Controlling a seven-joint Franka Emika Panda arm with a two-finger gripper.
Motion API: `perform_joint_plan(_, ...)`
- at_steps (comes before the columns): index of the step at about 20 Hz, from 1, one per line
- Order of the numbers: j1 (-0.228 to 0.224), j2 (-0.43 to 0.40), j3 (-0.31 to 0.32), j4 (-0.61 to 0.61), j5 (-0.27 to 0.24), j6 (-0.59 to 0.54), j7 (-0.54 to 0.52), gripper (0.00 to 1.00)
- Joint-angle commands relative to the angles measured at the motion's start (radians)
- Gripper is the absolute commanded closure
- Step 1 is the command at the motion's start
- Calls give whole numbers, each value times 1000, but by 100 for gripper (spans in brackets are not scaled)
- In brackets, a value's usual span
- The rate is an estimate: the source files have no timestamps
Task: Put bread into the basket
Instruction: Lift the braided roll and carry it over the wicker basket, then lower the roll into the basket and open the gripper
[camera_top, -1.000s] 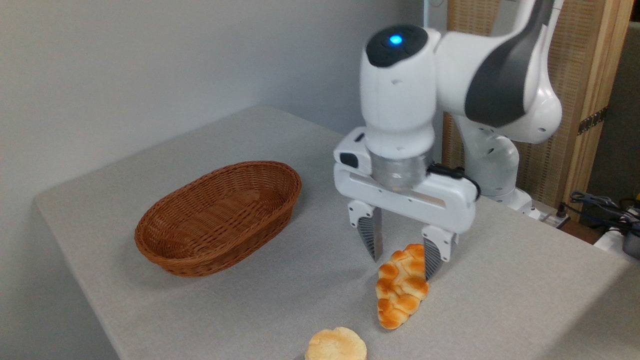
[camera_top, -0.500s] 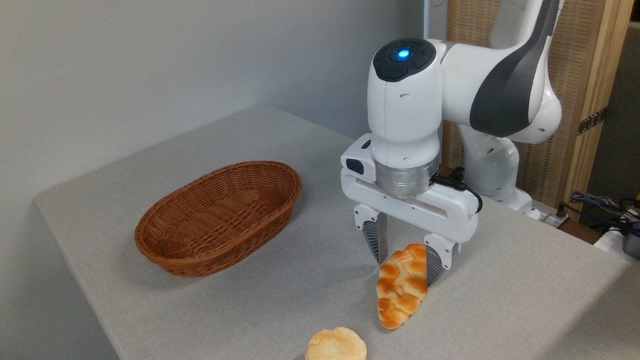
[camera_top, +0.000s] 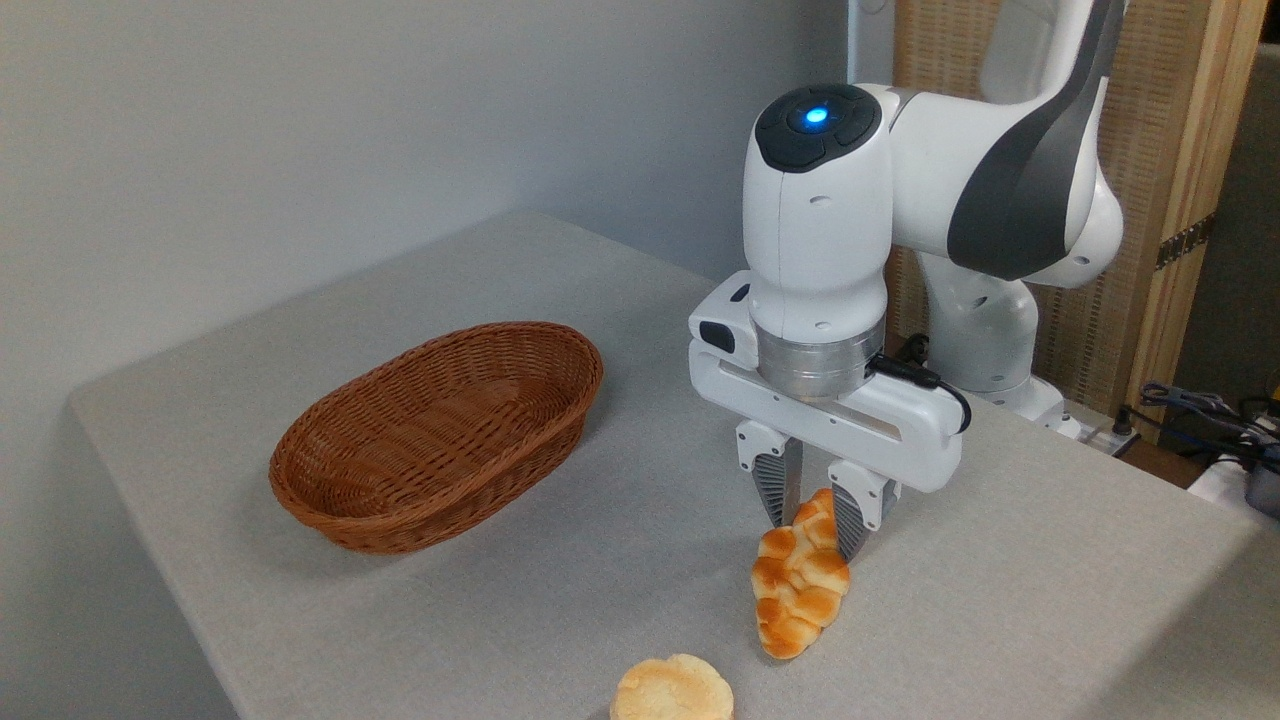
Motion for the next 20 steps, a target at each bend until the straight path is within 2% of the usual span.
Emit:
perform_joint_plan(1,-50,-14,17,6,15,6,-1,57)
perform_joint_plan(4,-124,-2,11,156,35,-159,-24,57)
perform_joint_plan(7,-201,19,11,293,6,-282,-78,56)
perform_joint_plan(9,-273,36,9,368,-14,-333,-125,55)
perform_joint_plan(12,-363,75,9,439,-37,-342,-204,54)
perform_joint_plan(14,-425,136,8,520,-93,-337,-257,54)
perform_joint_plan(17,-498,199,8,572,-132,-324,-267,50)
perform_joint_plan(20,-515,295,-8,637,-210,-267,-275,50)
